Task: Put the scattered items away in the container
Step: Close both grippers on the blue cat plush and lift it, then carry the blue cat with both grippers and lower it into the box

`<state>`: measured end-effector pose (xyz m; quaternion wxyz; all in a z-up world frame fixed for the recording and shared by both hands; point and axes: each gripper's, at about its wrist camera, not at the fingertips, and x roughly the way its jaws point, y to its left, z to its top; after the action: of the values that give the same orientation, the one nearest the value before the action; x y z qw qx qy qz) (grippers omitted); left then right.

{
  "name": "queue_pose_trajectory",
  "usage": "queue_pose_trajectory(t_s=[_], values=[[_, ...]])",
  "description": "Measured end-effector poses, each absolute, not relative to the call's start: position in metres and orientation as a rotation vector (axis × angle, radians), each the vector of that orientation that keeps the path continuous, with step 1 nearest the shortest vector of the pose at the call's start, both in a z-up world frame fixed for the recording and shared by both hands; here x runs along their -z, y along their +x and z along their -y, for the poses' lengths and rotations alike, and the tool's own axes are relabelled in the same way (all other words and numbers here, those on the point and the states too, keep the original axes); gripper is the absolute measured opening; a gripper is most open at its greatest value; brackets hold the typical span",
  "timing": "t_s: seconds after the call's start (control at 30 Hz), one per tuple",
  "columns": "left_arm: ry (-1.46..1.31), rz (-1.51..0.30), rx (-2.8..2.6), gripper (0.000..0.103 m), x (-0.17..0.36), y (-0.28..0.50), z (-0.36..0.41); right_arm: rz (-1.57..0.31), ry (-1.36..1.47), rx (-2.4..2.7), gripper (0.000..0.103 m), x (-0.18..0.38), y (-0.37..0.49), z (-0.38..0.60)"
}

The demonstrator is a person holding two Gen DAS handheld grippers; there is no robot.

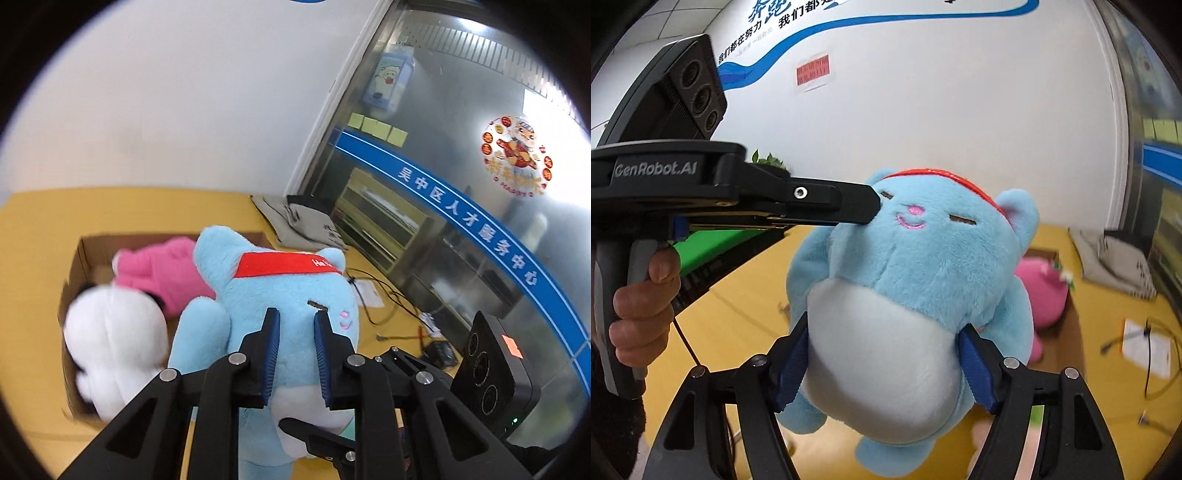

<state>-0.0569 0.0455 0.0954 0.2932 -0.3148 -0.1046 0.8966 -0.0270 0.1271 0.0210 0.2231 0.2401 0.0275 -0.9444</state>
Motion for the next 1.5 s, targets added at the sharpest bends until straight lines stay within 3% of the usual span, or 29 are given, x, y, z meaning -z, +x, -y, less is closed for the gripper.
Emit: queue_pose_trajectory(t_s=[0.3, 0.53, 0.73, 0.93, 1.03, 1.2, 1.23, 1.33, 1.5], values=[[-0.936, 0.261, -2.427, 0.018, -0.067, -0.148, -0.046, -0.098, 0.684, 2.614, 0.078, -0.004, -0.128, -0.133], [-1.209, 0.252, -2.393, 0.018, 0.024, -0.201, -0.045, -0.115, 0.986, 2.515, 0.078, 0.077, -0.187, -0.118], [-1.225, 0.213, -2.385, 0.019, 0.029, -0.2, -0.051, -0.031, 1.135, 2.435, 0.079, 0.093, -0.197, -0.127], [-1.076, 0.058, -2.56, 0.019, -0.013, -0.201, -0.059, -0.05, 1.143, 2.421, 0.081, 0.094, -0.193, -0.128], [-1.233, -0.159, -2.549, 0.019, 0.013, -0.227, -0.084, -0.052, 1.137, 2.422, 0.081, 0.095, -0.194, -0.131], [-1.264, -0.538, -2.63, 0.02, 0.054, -0.232, -0.107, -0.044, 1.152, 2.415, 0.084, 0.097, -0.192, -0.131], [-1.281, -0.545, -2.638, 0.019, 0.059, -0.233, -0.107, -0.06, 1.154, 2.415, 0.089, 0.097, -0.191, -0.129], [-1.35, -0.345, -2.618, 0.018, 0.06, -0.244, -0.087, -0.143, 1.183, 2.43, 0.1, 0.099, -0.185, -0.121], [-1.3, -0.279, -2.663, 0.017, 0.039, -0.23, -0.078, -0.149, 1.166, 2.467, 0.103, 0.081, -0.157, -0.121]])
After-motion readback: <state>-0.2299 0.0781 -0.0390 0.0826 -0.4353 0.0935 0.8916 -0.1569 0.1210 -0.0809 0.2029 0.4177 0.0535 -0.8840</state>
